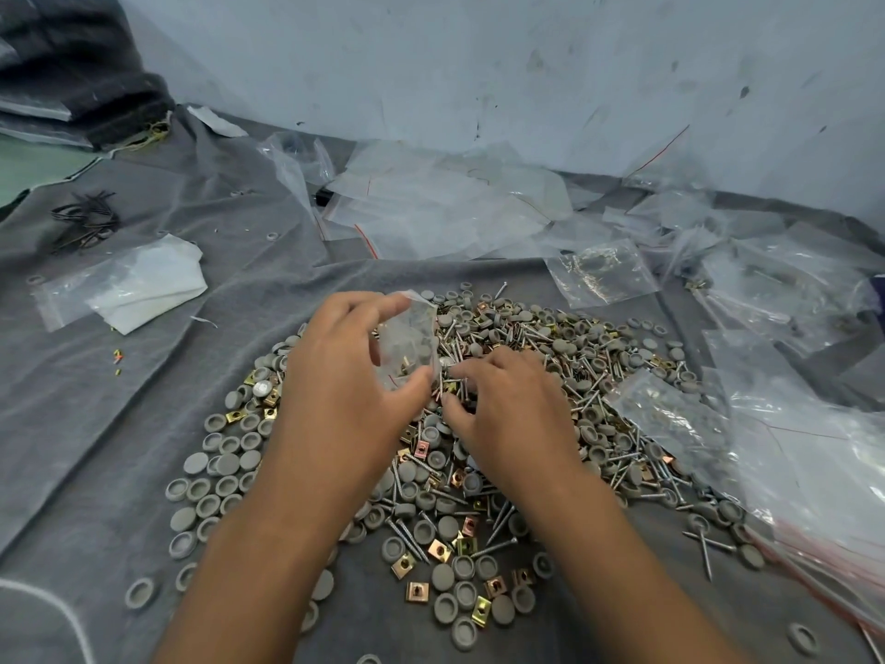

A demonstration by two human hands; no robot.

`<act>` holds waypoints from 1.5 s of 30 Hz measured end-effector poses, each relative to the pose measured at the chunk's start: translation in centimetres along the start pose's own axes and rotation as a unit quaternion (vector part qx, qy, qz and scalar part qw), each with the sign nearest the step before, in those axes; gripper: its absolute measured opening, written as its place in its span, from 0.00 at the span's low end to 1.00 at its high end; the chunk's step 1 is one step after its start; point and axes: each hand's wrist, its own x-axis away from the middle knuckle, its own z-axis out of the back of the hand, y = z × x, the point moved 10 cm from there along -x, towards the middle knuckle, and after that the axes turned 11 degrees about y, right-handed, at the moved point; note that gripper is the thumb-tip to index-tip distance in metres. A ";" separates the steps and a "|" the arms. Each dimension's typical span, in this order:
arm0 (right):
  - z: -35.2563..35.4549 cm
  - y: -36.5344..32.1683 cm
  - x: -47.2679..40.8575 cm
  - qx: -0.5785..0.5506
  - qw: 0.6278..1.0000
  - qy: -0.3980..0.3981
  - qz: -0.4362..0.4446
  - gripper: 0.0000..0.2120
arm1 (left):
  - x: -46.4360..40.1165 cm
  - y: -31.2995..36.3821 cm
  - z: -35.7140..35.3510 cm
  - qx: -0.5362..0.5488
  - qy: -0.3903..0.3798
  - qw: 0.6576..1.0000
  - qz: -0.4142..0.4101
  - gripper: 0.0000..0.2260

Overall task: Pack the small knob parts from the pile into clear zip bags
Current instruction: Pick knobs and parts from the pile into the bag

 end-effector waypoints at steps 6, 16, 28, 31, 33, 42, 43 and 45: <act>0.5 -1.2 0.3 0.058 0.997 0.039 0.024 0.15 | 0.0 0.0 0.1 0.002 0.002 1.000 0.001 0.26; 0.7 0.6 0.1 0.010 0.998 0.051 -0.028 0.04 | 0.0 0.0 0.2 0.007 0.002 1.000 0.000 0.26; 0.8 2.8 -0.5 -0.214 0.973 -0.034 -0.076 0.03 | 0.0 0.1 0.1 0.005 -0.001 1.000 0.004 0.26; -0.3 2.3 -0.4 -0.224 0.966 -0.123 -0.041 0.09 | 0.0 0.0 0.2 0.006 -0.002 1.000 0.002 0.26; -0.4 2.8 -0.6 -0.191 0.974 -0.116 -0.039 0.09 | 0.1 0.0 0.2 0.008 -0.002 1.000 0.004 0.26; -0.3 0.6 0.1 -0.072 0.997 -0.005 0.032 0.06 | 0.1 0.0 0.2 0.006 0.003 1.000 0.001 0.26; -0.2 0.6 0.1 -0.066 0.997 0.004 0.029 0.08 | 0.1 0.1 0.2 0.006 0.003 1.000 0.000 0.26; -0.1 0.5 0.1 -0.064 0.998 0.015 0.019 0.10 | 0.1 0.1 0.2 0.009 0.004 1.000 -0.001 0.25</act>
